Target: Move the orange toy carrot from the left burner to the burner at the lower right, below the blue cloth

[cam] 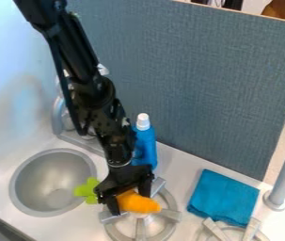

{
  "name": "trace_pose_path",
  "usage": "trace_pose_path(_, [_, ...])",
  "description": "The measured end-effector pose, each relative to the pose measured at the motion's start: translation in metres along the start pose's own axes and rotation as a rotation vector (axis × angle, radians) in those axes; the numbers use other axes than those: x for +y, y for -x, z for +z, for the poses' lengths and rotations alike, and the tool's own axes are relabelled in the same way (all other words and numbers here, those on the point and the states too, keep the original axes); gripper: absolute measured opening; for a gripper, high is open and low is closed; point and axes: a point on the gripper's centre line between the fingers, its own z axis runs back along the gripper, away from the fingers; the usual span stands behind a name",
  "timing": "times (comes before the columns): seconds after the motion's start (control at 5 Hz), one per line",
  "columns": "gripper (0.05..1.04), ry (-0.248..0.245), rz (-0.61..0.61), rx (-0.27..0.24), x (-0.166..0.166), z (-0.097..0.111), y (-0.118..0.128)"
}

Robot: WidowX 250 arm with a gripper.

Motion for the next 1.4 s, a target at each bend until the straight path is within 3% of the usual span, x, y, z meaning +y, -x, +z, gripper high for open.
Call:
trace_pose_path(0.2, [0.783,-0.047,-0.026,-0.019,-0.001,-0.002,0.002])
trace_pose_path(0.4, [0.658,-0.087,-0.124,-0.048,-0.003,-0.001,0.01])
trace_pose_path(0.6, [0.596,-0.056,-0.287,-0.108,-0.026,0.022,0.026])
trace_pose_path(0.8, [0.585,-0.028,-0.485,-0.151,-0.043,0.042,0.057])
trace_pose_path(1.4, [0.585,0.02,-1.197,-0.233,-0.081,0.032,0.149])
